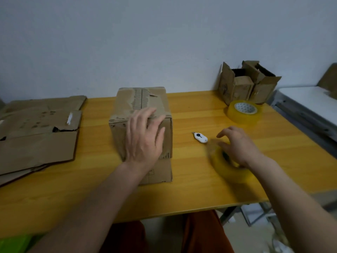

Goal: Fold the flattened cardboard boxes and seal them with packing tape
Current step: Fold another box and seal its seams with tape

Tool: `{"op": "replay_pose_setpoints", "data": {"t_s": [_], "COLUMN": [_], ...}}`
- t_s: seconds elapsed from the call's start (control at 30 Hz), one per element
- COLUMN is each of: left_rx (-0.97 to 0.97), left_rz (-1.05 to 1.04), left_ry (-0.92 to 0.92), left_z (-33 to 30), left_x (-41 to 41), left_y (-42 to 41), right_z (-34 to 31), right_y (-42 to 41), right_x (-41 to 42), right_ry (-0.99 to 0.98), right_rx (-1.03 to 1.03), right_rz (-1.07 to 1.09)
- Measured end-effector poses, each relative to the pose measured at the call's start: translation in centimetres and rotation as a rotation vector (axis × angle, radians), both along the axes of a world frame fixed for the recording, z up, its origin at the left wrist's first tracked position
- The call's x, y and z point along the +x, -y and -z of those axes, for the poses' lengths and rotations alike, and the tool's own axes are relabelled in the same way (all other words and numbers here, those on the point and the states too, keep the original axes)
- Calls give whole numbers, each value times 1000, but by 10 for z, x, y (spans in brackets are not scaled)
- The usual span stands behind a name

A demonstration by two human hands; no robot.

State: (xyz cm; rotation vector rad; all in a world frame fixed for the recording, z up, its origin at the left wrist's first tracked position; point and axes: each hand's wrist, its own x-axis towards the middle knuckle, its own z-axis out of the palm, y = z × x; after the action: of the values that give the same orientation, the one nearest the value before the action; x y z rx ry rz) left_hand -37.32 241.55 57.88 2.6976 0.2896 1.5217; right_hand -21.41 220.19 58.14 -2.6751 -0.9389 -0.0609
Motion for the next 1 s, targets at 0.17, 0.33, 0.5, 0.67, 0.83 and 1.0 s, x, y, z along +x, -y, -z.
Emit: {"op": "replay_pose_setpoints", "data": {"t_s": [0.17, 0.33, 0.5, 0.67, 0.83, 1.0], "left_rx": [-362, -866, -1118, -1075, -982, -981], "left_rz": [411, 371, 485, 475, 457, 476], "left_ry": [-310, -724, -816, -743, -621, -578], "left_z": [16, 42, 43, 39, 26, 10], "left_x": [23, 61, 82, 78, 52, 29], "left_y": [63, 85, 90, 83, 66, 54], "right_z": [14, 29, 33, 26, 12, 5], "right_y": [26, 42, 45, 55, 51, 36], "right_x": [-18, -39, -41, -31, -26, -23], "right_ry": [-2, 67, 133, -35, -399, -604], "right_rx": [61, -78, -279, -117, 183, 264], "right_rz": [45, -2, -63, -69, -228, -364]}}
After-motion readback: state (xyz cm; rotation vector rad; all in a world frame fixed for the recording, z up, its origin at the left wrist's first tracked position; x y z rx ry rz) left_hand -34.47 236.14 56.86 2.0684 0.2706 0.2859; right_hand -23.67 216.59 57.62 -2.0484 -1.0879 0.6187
